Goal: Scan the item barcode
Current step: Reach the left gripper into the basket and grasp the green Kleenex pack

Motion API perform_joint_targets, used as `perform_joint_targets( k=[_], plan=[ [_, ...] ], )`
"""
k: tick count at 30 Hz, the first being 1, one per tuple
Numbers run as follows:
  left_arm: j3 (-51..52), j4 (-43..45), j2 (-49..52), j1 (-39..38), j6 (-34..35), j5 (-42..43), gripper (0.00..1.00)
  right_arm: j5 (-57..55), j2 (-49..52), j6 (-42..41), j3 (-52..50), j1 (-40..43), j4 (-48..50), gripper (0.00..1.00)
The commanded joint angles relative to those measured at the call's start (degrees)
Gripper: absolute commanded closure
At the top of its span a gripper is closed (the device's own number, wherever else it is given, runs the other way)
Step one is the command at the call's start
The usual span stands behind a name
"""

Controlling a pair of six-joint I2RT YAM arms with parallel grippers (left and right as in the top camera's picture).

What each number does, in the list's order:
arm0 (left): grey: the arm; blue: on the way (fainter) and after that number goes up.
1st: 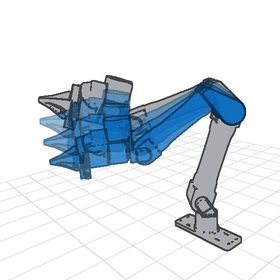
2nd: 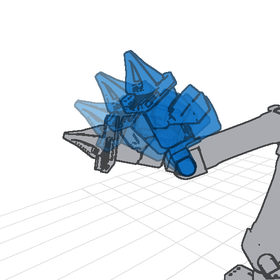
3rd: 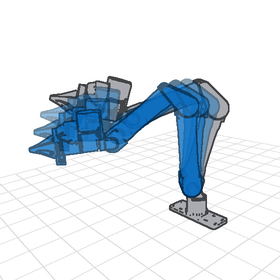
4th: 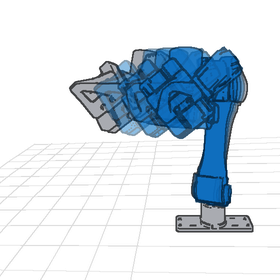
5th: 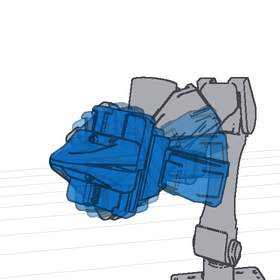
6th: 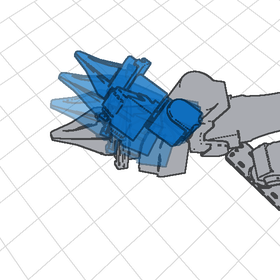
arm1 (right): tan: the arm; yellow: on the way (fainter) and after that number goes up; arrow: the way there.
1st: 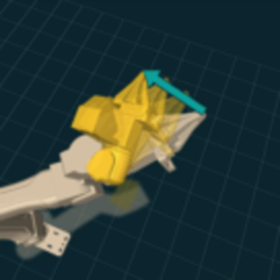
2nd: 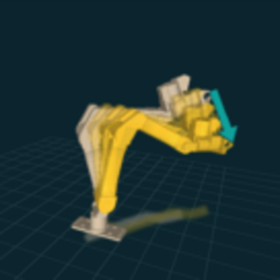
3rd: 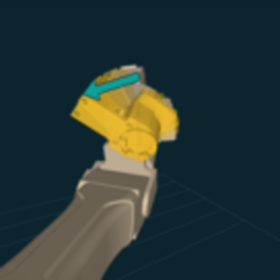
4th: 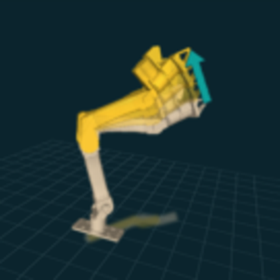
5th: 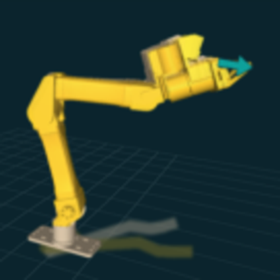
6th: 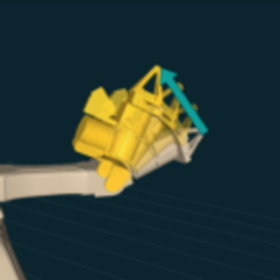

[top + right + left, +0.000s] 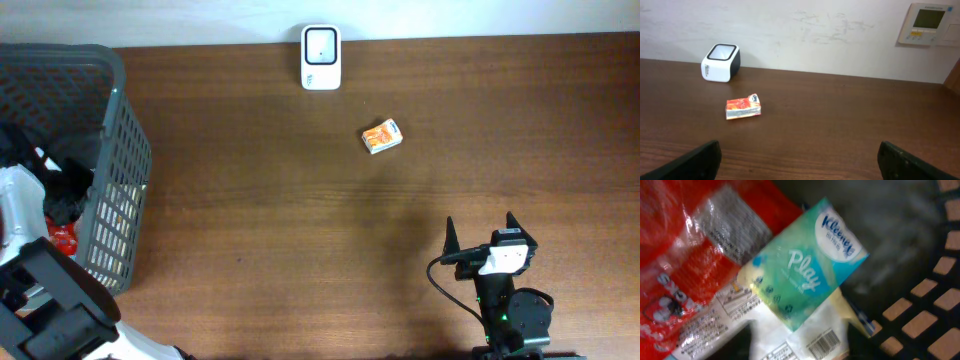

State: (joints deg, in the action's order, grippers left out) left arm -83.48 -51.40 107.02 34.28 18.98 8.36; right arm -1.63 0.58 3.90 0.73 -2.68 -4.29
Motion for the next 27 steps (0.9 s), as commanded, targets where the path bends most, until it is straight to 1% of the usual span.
perform_joint_targets(
  k=[1,3,4,6,10,11,12,13,15,18,21,22,24,26,27],
  plan=[
    [-0.94,1.31,-1.77,0.04,2.49,-0.66,0.00,-0.35,-0.37,0.17,-0.42,-0.31,-0.26,0.02],
    [-0.94,1.68,-1.57,-0.04,5.31,-0.92,0.01,-0.35,-0.37,0.17,-0.42,-0.31,-0.26,0.02],
    [-0.94,2.05,-1.55,-0.04,6.29,-2.36,0.00,-0.35,-0.37,0.17,-0.42,-0.31,-0.26,0.02],
    [-0.94,3.37,-0.92,-0.04,7.15,-4.33,0.01,-0.35,-0.37,0.17,-0.42,-0.31,-0.26,0.02],
    [-0.94,4.17,3.23,-0.15,7.34,-3.67,0.03,-0.35,-0.37,0.17,-0.42,-0.31,-0.26,0.02],
    [-0.94,4.22,4.74,-0.22,7.34,-1.95,0.07,-0.35,-0.37,0.17,-0.42,-0.31,-0.26,0.02],
    [-0.94,4.22,5.90,-0.26,7.34,-0.87,0.16,-0.35,-0.37,0.17,-0.42,-0.31,-0.26,0.02],
    [-0.94,4.20,6.47,-0.26,7.34,-0.63,0.29,-0.35,-0.37,0.17,-0.42,-0.31,-0.26,0.02],
    [-0.96,4.39,6.49,-0.26,7.32,-0.66,0.41,-0.35,-0.37,0.17,-0.42,-0.31,-0.26,0.02],
    [-1.18,5.73,6.47,-0.22,7.08,-0.68,1.00,-0.35,-0.37,0.17,-0.42,-0.31,-0.26,0.02],
    [-2.38,5.73,6.43,-0.15,5.81,-0.66,1.00,-0.35,-0.37,0.17,-0.42,-0.31,-0.26,0.02],
    [-3.85,5.18,6.14,-0.15,3.96,-0.66,1.00,-0.35,-0.37,0.17,-0.42,-0.31,-0.26,0.02],
    [-6.47,3.37,4.55,-0.15,3.43,-0.66,1.00,-0.35,-0.37,0.17,-0.42,-0.31,-0.26,0.02],
    [-10.25,2.69,-0.11,-0.15,3.43,-0.57,1.00,-0.35,-0.37,0.17,-0.42,-0.31,-0.26,0.02],
    [-12.33,2.73,-4.26,-0.15,3.45,0.07,1.00,-0.35,-0.37,0.17,-0.42,-0.31,-0.26,0.02]
  ],
)
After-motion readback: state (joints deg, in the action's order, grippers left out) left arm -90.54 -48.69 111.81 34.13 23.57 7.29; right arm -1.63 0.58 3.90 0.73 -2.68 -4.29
